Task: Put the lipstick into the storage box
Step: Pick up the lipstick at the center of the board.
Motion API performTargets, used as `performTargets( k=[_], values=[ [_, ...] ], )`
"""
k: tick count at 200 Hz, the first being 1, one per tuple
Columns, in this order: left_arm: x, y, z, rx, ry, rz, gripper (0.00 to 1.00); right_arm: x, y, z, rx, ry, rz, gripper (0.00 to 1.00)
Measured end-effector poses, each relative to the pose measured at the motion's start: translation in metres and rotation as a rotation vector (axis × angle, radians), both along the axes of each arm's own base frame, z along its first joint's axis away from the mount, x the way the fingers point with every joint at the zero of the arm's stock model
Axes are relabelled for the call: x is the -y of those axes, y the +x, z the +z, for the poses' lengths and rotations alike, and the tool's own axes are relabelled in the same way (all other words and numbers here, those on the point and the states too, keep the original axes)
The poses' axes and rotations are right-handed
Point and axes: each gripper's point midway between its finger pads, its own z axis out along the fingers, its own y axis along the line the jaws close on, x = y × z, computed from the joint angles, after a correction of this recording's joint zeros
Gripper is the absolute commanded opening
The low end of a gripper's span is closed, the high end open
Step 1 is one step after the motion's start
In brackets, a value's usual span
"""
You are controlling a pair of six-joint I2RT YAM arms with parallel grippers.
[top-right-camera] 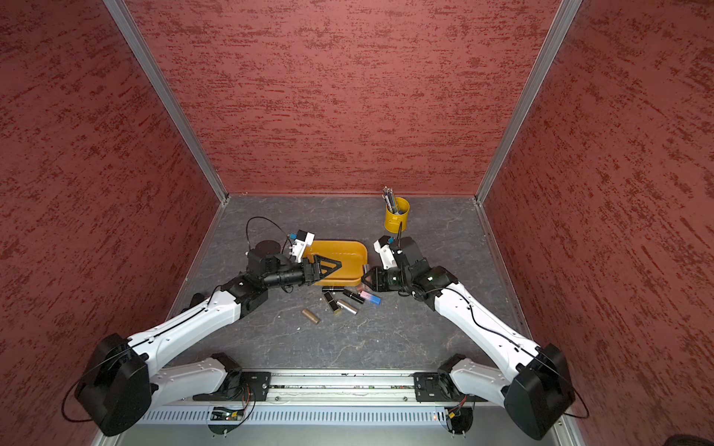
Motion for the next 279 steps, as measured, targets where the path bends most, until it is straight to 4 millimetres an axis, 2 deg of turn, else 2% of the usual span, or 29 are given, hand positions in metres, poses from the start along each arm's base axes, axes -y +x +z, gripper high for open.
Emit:
performTargets(
  k=[19,37,73,120,155,186,236,279],
  values=[
    [0.004,-0.001,0.013,0.033,-0.047,-0.027,0.90,-0.016,-0.001,0.027,0.037,0.094,0.074,0.18],
    [0.007,-0.001,0.019,0.046,-0.073,-0.042,0.90,-0.028,-0.003,0.042,0.054,0.166,0.133,0.18],
    [0.009,-0.001,0.029,0.064,-0.107,-0.052,0.86,-0.046,-0.004,0.055,0.039,0.271,0.210,0.18],
    [0.013,-0.002,0.042,0.079,-0.137,-0.063,0.75,-0.055,-0.007,0.077,0.065,0.363,0.261,0.18],
    [0.019,-0.005,0.054,0.103,-0.154,-0.081,0.66,-0.057,-0.010,0.077,0.057,0.392,0.281,0.18],
    [0.020,-0.005,0.053,0.096,-0.156,-0.083,0.58,-0.057,-0.012,0.073,0.047,0.395,0.286,0.18],
    [0.020,-0.002,0.053,0.093,-0.156,-0.068,0.37,-0.057,-0.012,0.073,0.049,0.396,0.285,0.18],
    [0.020,-0.001,0.052,0.088,-0.156,-0.061,0.26,-0.057,-0.011,0.072,0.049,0.395,0.284,0.17]
  ],
)
